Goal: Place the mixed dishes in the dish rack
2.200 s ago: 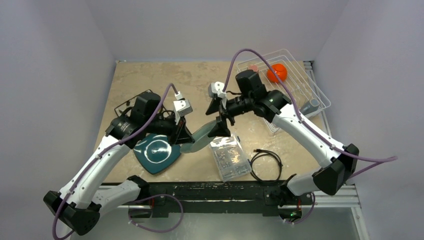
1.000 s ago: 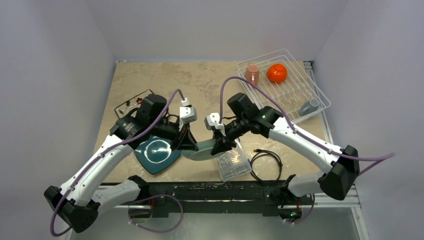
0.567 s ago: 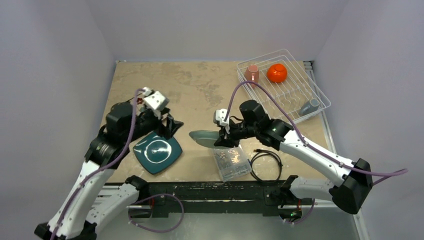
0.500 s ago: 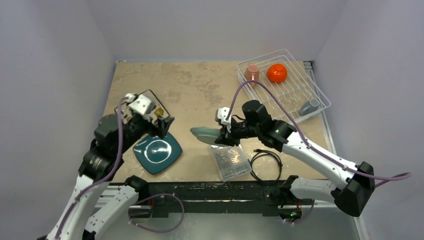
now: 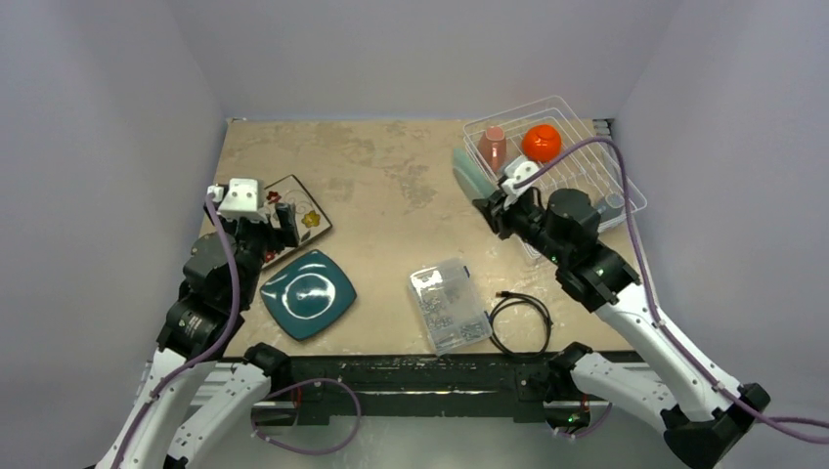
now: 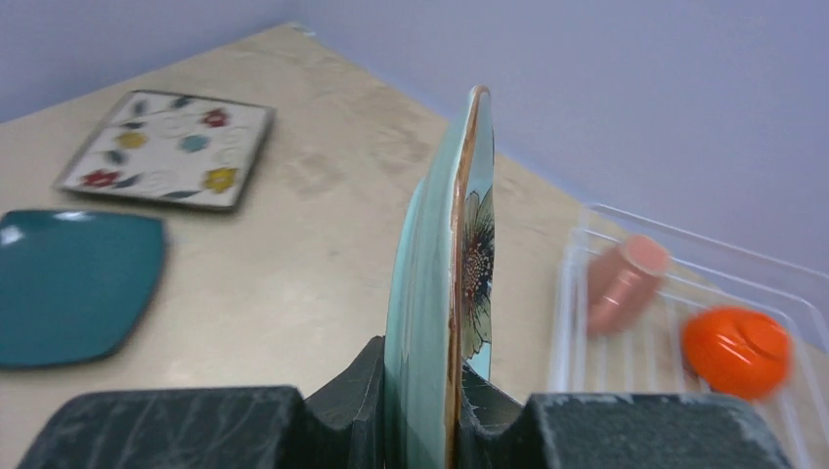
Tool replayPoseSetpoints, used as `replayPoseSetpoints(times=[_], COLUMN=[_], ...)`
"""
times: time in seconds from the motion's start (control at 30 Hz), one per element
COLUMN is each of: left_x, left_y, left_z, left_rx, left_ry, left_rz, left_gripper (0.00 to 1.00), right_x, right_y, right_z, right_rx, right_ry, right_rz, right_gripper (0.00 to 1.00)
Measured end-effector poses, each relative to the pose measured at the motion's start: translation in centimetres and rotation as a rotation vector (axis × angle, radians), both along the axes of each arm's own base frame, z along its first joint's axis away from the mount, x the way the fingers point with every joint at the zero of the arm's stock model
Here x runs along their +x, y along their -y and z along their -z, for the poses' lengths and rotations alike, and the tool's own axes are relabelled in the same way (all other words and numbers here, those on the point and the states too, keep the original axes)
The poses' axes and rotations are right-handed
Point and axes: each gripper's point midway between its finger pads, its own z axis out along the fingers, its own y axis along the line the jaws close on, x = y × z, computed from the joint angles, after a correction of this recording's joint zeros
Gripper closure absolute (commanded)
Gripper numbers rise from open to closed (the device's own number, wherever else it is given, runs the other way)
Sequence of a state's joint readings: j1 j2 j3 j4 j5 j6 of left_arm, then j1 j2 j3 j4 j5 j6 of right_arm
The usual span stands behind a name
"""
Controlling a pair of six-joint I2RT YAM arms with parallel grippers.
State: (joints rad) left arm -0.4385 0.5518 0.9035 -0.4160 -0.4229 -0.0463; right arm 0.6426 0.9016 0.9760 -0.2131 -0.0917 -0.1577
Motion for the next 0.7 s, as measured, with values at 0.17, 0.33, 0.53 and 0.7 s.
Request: replayPoseSetpoints(times=[0.17, 0.33, 0.53, 0.7], left_x=[0.0, -0.2, -0.7, -1.4], left_y=[0.6, 1.8, 2.9, 3.5], left_z=[0.7, 0.1, -0.2, -0.6], left_rx=[-0.011, -0.048, -0.087, -0.122], left_ry=[-0.032, -0.024, -0.023, -0.013], left_rz=[0.025, 0.090, 0.154, 0.196], left_gripper=[0.25, 0.26, 0.27, 0.27], right_x=[3.5, 5.6, 8.8, 10.9], right_y=[7.8, 13.3, 17.3, 19.6], right_z=[-0.9, -0.7, 0.4, 0.7], right_rx=[-0.010, -0.099, -0.215, -0.266], right_ry=[0.034, 0.046, -0.019, -0.089], right_rz=[0.318, 0.488, 0.539, 0.523], right_gripper=[1.00, 1.00, 1.00, 1.00])
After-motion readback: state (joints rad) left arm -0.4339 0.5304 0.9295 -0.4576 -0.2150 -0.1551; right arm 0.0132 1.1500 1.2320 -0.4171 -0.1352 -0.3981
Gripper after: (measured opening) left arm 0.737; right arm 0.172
